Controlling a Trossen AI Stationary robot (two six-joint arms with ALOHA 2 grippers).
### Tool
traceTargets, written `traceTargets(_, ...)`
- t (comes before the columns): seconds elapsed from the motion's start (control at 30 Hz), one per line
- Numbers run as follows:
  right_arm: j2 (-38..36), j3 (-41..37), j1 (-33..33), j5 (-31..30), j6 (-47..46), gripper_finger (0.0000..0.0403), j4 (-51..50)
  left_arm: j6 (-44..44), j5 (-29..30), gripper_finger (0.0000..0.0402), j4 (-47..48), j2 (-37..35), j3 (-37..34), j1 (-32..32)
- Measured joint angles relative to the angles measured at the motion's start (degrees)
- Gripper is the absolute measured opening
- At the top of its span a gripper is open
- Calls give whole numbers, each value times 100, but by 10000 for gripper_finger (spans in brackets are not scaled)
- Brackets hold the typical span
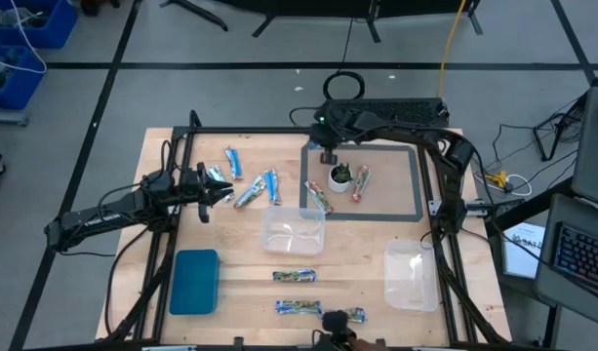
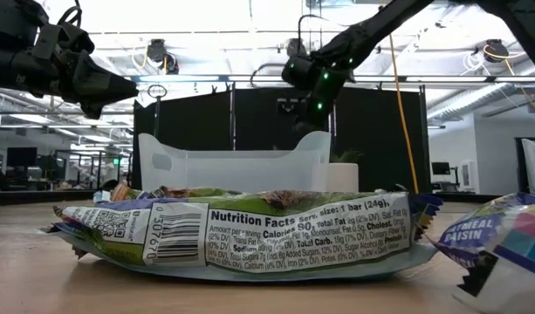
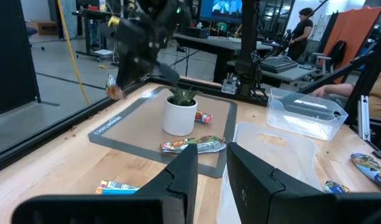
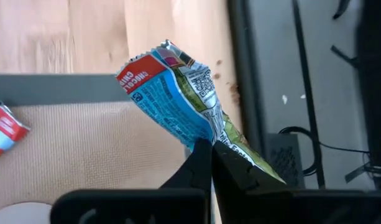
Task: Pick and place Granola Bars by type
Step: Put the red granola bar into the right transparent bin
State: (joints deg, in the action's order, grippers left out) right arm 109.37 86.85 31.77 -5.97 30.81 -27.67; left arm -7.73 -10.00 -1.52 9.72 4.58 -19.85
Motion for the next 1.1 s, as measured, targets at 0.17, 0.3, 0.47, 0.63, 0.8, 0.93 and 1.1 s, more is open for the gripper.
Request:
traceTargets(0.17,-452,7,0,25,-166,0,18,1,0,93,-2,0,0,-1)
traceTargets(0.3,-857,9,4,322,-312,0,42,1,0,93,0,0,0,1)
traceTargets(0.47,-1437,-154,2,474,-379,0,320,1,0,93,0,0,0,2)
traceTargets(0.63,-2059,-605,79,477,-485,0,558,1,0,93,-1,1,0,0)
traceTargets(0.8,-2679,-1187,198,473,-615,0,702,0,0,93,0,0,0,-1)
traceTargets(0.93,-3220,-1808,278,477,-723,0,962,1,-2,93,0,2,0,-1)
traceTargets(1.1,-4115,-2751,461,476,-788,0,1466,1,-2,93,0,2,0,1)
